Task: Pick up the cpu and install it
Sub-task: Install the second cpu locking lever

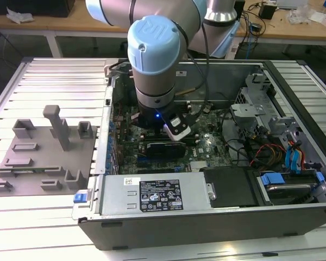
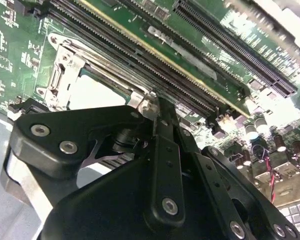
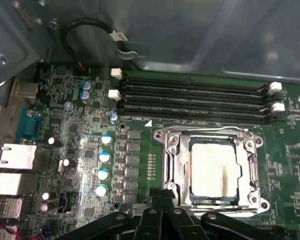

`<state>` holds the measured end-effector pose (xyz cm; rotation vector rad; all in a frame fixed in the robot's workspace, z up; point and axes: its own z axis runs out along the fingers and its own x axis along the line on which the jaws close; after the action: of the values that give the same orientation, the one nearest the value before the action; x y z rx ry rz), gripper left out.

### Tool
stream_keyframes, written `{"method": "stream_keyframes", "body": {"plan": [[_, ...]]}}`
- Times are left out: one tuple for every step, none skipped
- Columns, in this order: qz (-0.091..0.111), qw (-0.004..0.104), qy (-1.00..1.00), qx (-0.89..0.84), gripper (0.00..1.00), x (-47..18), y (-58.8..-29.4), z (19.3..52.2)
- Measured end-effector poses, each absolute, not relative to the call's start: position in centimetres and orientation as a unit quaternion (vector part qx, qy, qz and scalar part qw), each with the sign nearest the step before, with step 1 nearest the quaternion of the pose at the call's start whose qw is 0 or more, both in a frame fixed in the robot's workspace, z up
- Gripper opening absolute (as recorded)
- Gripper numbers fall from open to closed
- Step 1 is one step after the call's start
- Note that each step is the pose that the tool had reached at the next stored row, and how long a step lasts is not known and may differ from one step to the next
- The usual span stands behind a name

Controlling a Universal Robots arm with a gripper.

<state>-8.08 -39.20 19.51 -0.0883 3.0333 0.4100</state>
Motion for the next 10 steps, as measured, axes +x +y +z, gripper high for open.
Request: {"method": "stream_keyframes", "body": {"plan": [[0.134,0.040,0.990,-0.029,0.11,-8.1,-39.1,19.5],[0.134,0.040,0.990,-0.029,0.11,-8.1,-39.1,19.5],[0.134,0.040,0.990,-0.029,0.11,-8.1,-39.0,19.6],[0.135,0.040,0.990,-0.029,0.11,-8.1,-38.9,19.7],[0.134,0.040,0.990,-0.028,0.11,-8.1,-38.9,20.4],[0.134,0.040,0.990,-0.028,0.11,-8.1,-38.9,21.2],[0.134,0.040,0.990,-0.026,0.11,-8.1,-38.9,22.2],[0.134,0.040,0.990,-0.025,0.11,-8.1,-38.9,23.0],[0.133,0.041,0.990,-0.023,0.11,-8.0,-38.9,23.8],[0.132,0.041,0.990,-0.021,0.11,-8.0,-38.9,24.0]]}}
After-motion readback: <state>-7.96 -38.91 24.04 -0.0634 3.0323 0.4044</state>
